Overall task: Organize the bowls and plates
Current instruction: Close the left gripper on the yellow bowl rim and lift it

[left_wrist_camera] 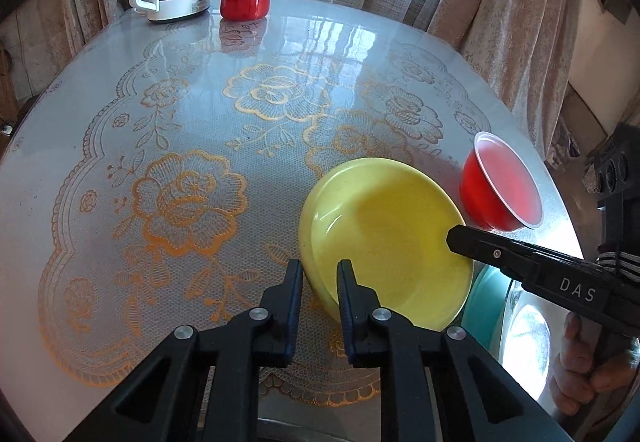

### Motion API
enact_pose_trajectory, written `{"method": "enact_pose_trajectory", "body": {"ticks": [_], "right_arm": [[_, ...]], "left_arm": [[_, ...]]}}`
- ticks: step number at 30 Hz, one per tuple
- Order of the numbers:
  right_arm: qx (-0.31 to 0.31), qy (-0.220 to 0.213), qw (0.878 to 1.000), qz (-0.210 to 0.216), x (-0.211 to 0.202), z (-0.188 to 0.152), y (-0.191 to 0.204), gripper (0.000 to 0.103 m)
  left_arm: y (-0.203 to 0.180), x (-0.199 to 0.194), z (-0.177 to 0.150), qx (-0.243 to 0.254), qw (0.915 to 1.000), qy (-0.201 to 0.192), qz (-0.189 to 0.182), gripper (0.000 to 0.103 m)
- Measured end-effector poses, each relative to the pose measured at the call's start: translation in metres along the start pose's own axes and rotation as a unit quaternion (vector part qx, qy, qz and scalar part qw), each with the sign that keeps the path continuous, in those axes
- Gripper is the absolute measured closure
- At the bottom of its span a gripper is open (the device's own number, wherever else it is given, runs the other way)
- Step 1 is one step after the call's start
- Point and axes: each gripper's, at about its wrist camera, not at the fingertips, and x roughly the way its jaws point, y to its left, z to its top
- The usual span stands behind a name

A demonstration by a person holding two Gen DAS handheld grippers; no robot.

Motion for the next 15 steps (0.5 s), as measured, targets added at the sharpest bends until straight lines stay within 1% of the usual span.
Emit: {"method": "enact_pose_trajectory", "body": {"ticks": [3, 7, 10, 15], "right_arm": [[-0.007, 0.0, 1.0, 0.0, 0.0, 0.005, 0.003, 0.094], [-0.004, -0.006, 1.0, 0.008, -0.005, 0.002, 0.006, 0.094], [-0.008, -0.019, 1.0, 0.01, -0.021, -0.005, 0.017, 0.094], [-0.023, -0.046, 0.999, 0.016, -0.055, -0.021, 0.038, 0.094]], "left_arm": [[0.001, -0.004, -0.001, -0.003, 0.9999, -0.011, 0.003, 0.087], [0.0, -0.016, -0.009, -0.008, 0.9995, -0.028, 0.01, 0.087], [-0.003, -0.037, -0.016, -0.004, 0.9988, -0.047, 0.014, 0.087], [-0.006, -0.08, -0.031, -0.005, 0.9964, -0.085, 0.004, 0.087]]}}
